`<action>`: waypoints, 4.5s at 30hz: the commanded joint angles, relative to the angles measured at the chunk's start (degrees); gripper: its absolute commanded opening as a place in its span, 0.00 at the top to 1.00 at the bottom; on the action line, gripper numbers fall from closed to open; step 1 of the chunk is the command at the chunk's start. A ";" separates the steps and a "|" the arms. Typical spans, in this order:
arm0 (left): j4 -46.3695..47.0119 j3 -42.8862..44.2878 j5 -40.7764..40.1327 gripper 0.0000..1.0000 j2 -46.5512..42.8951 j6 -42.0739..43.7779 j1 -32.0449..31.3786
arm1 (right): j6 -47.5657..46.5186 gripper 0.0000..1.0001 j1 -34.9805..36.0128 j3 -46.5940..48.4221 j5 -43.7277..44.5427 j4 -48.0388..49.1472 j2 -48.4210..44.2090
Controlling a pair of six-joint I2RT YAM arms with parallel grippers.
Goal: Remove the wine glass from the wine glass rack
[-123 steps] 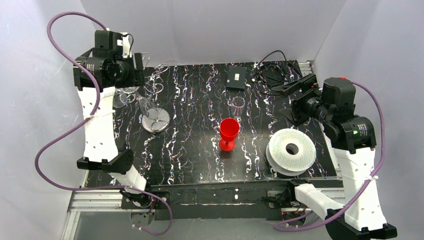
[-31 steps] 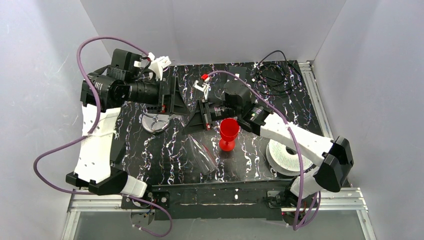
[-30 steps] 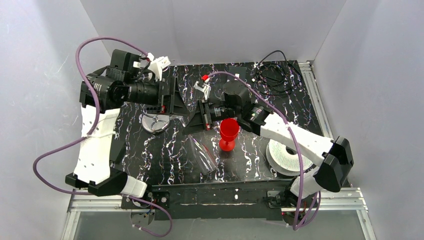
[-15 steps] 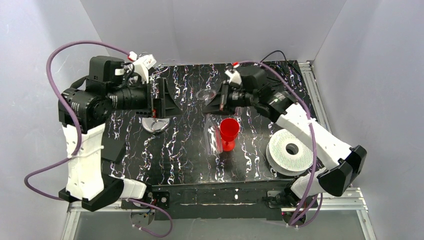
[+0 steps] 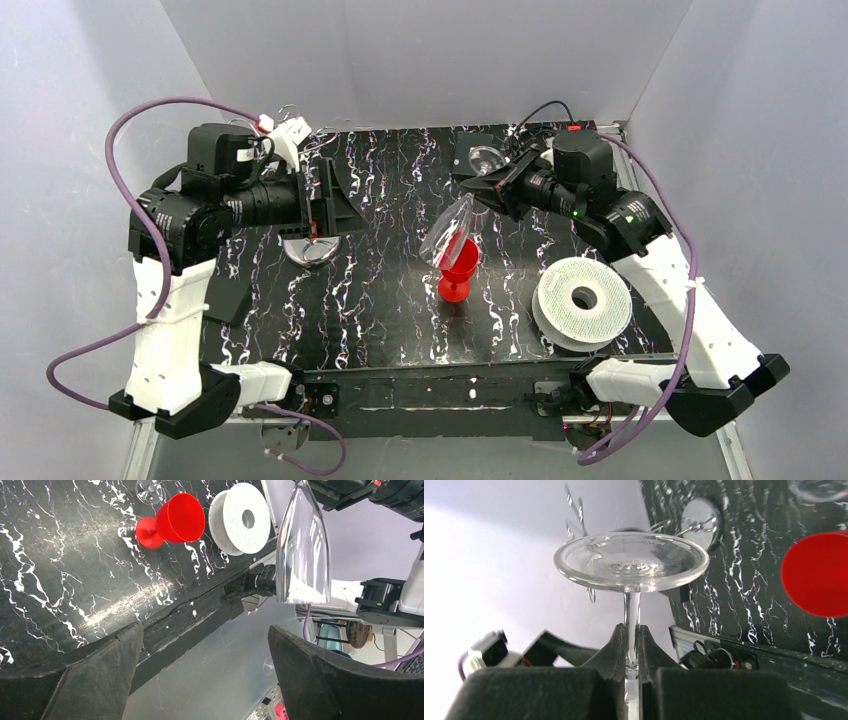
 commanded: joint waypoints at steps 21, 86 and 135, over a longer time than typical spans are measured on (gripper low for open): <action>25.06 -9.84 -2.12 0.23 -1.60 -7.06 -7.73 | 29.76 0.99 -1.10 5.25 20.62 -12.09 -2.53; 30.06 6.84 -22.67 1.00 18.06 5.95 -30.30 | 46.45 0.99 -1.19 -7.92 11.37 -4.21 -10.63; 12.85 22.39 -49.26 1.00 20.90 16.62 -29.38 | -16.81 0.03 -1.62 -16.34 23.90 25.54 -22.91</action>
